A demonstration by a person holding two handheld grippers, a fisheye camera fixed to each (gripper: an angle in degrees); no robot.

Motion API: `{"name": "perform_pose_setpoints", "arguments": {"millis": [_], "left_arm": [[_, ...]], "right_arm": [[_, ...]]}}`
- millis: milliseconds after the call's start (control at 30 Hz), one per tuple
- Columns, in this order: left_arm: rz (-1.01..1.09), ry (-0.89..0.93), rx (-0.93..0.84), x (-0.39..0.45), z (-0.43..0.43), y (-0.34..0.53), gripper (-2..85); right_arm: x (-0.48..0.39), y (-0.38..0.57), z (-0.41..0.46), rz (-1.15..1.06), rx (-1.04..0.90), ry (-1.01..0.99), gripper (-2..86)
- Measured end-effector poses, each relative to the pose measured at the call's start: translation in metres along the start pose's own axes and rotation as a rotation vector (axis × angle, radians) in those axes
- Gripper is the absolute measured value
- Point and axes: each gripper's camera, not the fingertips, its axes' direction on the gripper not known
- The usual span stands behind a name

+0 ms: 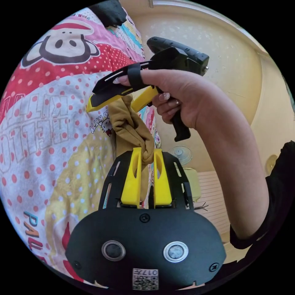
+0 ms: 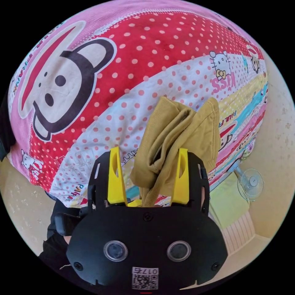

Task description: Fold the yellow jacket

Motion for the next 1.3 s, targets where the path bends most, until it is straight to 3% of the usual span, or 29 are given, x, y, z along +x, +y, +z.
{"name": "perform_pose_setpoints", "arguments": {"millis": [300,600,767,833,967,1167,1300], "left_arm": [[0.028,-0.059,-0.003,0.021,-0.002,0.009,6.5],[0.207,-0.182,-0.082,0.101,0.029,0.034,6.5],[0.316,-0.219,-0.191,0.146,0.08,0.065,6.5],[0.38,-0.236,-0.206,0.16,0.104,0.087,6.4],[0.453,-0.263,-0.317,0.17,0.172,0.142,6.5],[0.475,-0.352,-0.504,0.132,0.254,0.216,3.9],[0.479,-0.261,-0.536,0.126,0.247,0.246,3.7]], "right_arm": [[0.075,0.051,-0.023,-0.035,0.129,-0.123,10.0],[0.248,0.204,-0.032,0.019,0.495,-0.696,8.4],[0.38,0.34,0.047,0.068,0.849,-1.16,8.0],[0.415,0.384,0.083,0.097,0.946,-1.252,7.8],[0.468,0.464,0.169,0.203,1.084,-1.316,7.6],[0.49,0.493,0.316,0.431,1.072,-1.494,7.7],[0.496,0.517,0.324,0.397,1.213,-1.628,8.8]]}}
